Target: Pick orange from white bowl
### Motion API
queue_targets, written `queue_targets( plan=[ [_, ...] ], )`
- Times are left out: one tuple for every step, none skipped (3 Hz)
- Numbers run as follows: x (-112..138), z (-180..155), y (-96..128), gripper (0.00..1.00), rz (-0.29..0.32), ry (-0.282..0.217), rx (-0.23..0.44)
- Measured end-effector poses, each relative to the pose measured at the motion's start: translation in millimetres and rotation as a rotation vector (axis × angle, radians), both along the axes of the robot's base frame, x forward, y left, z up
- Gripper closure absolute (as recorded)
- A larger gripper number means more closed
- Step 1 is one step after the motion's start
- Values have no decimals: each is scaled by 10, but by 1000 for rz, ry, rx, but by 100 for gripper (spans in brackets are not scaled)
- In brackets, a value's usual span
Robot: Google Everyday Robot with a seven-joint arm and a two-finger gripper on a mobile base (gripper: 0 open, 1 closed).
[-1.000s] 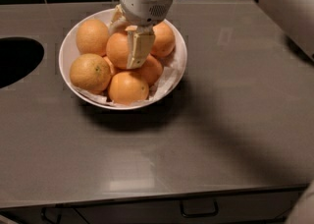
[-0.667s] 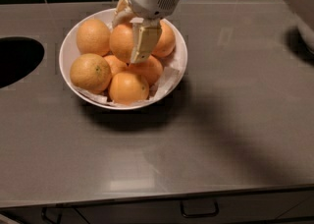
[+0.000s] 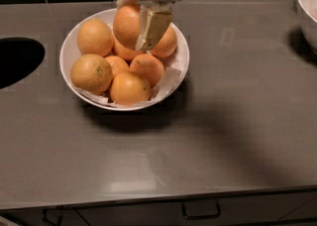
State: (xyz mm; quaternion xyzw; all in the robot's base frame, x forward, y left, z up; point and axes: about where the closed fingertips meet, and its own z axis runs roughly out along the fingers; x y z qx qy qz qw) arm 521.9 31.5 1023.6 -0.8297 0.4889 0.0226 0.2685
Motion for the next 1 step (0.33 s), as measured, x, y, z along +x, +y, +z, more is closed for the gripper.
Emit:
queue_targets(
  plan=[
    [0,0,0,100,0,0,0]
  ],
)
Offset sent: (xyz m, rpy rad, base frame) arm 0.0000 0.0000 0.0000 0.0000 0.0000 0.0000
